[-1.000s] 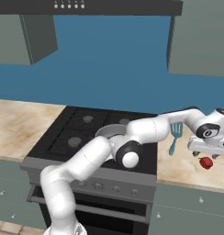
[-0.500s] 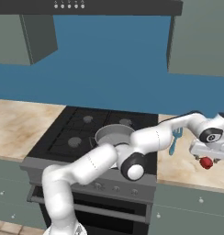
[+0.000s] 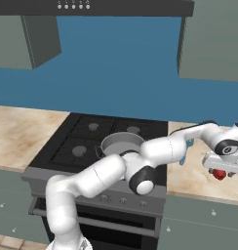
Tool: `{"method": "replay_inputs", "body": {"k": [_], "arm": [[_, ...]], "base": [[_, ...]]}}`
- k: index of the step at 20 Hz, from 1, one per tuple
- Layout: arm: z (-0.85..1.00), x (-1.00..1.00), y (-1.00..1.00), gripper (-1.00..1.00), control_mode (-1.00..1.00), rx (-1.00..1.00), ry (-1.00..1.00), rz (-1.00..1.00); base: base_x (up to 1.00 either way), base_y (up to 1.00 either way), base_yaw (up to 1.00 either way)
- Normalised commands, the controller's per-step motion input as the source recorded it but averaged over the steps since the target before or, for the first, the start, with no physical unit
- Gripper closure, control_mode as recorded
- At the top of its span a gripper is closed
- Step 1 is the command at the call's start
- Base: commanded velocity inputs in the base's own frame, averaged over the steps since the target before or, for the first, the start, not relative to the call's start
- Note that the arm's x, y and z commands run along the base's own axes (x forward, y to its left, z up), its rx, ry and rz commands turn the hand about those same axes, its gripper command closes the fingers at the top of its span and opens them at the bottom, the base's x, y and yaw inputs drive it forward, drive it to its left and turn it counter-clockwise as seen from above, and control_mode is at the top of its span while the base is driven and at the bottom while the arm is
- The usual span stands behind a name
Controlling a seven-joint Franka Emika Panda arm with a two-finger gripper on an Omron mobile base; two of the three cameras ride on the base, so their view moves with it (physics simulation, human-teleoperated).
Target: Put the bell pepper and squash in the pot. Retrieve the spatula and lightly stir the vegetables in the pot.
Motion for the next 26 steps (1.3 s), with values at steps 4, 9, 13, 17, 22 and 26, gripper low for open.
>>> {"method": "replay_inputs", "body": {"k": [4,9,13,17,22,26], "arm": [[-0.16,0.17,0.0,-1.0,-1.0,0.0,0.0,0.02],[-0.22,0.0,0.0,-1.0,-1.0,0.0,0.03,0.03],[-0.18,0.0,0.0,-1.0,-1.0,0.0,0.04,0.03],[-0.19,0.0,0.05,1.0,-1.0,0.0,0.06,0.01],[-0.21,0.0,0.11,1.0,-1.0,0.0,0.09,0.01],[-0.05,0.0,0.01,1.0,-1.0,0.0,0.04,0.0]], "base": [[0.0,0.0,0.0],[0.0,0.0,0.0],[0.0,0.0,0.0],[0.0,0.0,0.0],[0.0,0.0,0.0],[0.0,0.0,0.0]]}}
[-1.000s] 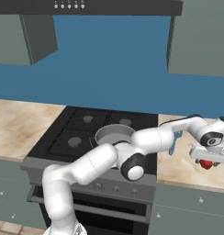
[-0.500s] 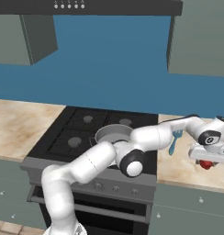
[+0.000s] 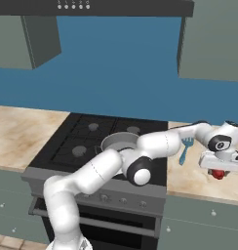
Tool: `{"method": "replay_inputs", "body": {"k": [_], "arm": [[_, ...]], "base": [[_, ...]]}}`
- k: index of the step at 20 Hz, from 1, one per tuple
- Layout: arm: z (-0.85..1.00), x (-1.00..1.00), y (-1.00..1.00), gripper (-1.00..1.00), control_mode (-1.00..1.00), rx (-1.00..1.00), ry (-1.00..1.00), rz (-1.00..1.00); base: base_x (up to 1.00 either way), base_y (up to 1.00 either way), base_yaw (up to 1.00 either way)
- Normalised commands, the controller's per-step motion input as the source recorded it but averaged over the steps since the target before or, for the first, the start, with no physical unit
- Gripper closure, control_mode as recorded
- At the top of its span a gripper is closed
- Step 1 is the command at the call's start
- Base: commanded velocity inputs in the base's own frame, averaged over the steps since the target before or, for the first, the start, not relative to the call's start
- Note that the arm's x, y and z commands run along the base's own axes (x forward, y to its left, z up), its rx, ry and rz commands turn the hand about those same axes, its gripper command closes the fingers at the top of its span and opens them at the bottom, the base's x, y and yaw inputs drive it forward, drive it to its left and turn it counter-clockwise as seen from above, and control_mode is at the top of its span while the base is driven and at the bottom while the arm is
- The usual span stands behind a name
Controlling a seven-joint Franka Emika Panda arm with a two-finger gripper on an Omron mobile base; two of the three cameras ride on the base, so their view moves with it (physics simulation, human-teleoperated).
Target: Put the bell pepper and squash in the pot. Retrieve the spatula and lightly stir the vegetables in the pot.
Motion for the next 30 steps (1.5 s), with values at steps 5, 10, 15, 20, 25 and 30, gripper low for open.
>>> {"method": "replay_inputs", "body": {"k": [5,10,15,20,25,30], "arm": [[0.0,-0.07,0.0,1.0,-1.0,0.0,0.0,0.0],[0.28,-0.59,0.18,1.0,-1.0,0.04,-0.22,-0.01],[0.25,-0.84,0.49,1.0,-1.0,0.03,-0.35,0.0],[0.01,-0.9,0.84,1.0,-1.0,0.0,-0.42,0.0],[0.49,-0.47,1.0,1.0,-1.0,-0.01,-0.39,0.0],[0.68,-0.06,1.0,1.0,-1.0,-0.06,-0.16,-0.01]], "base": [[0.0,0.0,0.0],[0.0,0.0,0.0],[0.0,0.0,0.0],[0.0,0.0,0.0],[0.0,0.0,0.0],[0.0,0.0,0.0]]}}
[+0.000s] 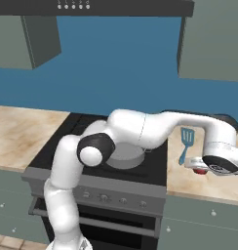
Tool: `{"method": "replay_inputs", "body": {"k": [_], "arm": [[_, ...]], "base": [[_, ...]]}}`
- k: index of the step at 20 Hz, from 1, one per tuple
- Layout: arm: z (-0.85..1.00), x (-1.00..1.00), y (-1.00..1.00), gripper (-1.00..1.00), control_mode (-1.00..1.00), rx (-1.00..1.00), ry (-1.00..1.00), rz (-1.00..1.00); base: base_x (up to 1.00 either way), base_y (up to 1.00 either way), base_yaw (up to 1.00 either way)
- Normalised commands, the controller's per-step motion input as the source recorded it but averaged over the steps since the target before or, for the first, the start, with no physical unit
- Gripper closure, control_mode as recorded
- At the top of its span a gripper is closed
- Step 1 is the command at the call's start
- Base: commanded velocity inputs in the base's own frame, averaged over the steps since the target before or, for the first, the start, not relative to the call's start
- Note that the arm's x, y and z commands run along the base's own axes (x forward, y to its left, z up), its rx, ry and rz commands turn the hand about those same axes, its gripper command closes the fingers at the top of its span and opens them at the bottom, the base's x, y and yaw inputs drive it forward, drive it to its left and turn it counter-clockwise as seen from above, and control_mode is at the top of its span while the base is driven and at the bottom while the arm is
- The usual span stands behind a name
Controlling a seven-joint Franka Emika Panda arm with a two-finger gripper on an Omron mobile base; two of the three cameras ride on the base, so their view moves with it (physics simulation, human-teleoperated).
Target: Put the bell pepper and squash in the pot. Retrieve the spatula and lightly stir the vegetables in the pot.
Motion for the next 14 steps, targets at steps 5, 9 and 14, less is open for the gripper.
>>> {"method": "replay_inputs", "body": {"k": [5,9,14], "arm": [[0.32,0.02,1.0,1.0,-1.0,-0.07,-0.01,-0.02],[0.25,0.06,1.0,1.0,-1.0,-0.08,0.01,-0.02],[0.3,0.16,1.0,1.0,-1.0,-0.11,0.14,-0.01]], "base": [[0.0,0.0,0.0],[0.0,0.0,0.0],[0.0,0.0,0.0]]}}
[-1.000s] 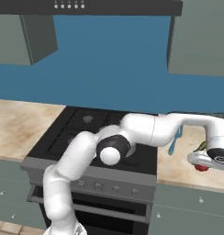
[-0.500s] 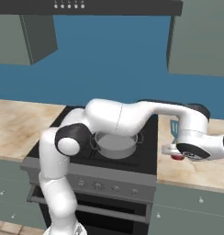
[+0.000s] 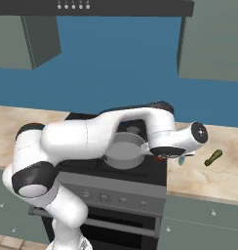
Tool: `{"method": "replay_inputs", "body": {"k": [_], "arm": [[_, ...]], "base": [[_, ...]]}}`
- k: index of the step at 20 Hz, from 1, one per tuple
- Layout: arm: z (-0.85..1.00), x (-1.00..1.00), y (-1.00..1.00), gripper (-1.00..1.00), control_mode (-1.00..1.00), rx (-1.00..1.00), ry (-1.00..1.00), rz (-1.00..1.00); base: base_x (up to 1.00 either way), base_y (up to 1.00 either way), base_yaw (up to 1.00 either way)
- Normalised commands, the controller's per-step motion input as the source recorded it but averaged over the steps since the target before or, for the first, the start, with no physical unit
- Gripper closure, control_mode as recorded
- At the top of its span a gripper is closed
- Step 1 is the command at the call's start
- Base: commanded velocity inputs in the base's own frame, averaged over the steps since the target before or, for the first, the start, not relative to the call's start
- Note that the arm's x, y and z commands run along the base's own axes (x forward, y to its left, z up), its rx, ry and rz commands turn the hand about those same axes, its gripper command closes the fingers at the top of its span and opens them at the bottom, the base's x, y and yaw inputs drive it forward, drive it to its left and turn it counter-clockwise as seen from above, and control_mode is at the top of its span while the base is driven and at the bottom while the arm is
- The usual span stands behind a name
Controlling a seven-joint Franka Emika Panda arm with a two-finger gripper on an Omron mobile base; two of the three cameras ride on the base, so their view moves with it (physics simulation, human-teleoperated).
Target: Put the bell pepper and squash in the pot. Retrieve the spatula and lightly stir the vegetables in the pot.
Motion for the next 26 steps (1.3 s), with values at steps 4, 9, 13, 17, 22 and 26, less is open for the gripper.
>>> {"method": "replay_inputs", "body": {"k": [4,9,13,17,22,26], "arm": [[0.29,0.21,1.0,1.0,-1.0,-0.15,0.31,0.0],[0.27,0.37,1.0,1.0,-1.0,-0.11,0.32,0.0],[-0.05,0.64,0.62,1.0,-1.0,0.0,0.27,0.0],[-0.22,0.76,0.15,1.0,-1.0,0.0,0.18,0.0],[-0.38,0.98,0.0,1.0,-1.0,0.0,0.16,0.0],[-0.54,0.73,0.0,1.0,-1.0,0.0,0.08,0.0]], "base": [[0.0,0.0,0.0],[0.0,0.0,0.0],[0.0,0.0,0.0],[0.0,0.0,0.0],[0.0,0.0,0.0],[0.0,0.0,0.0]]}}
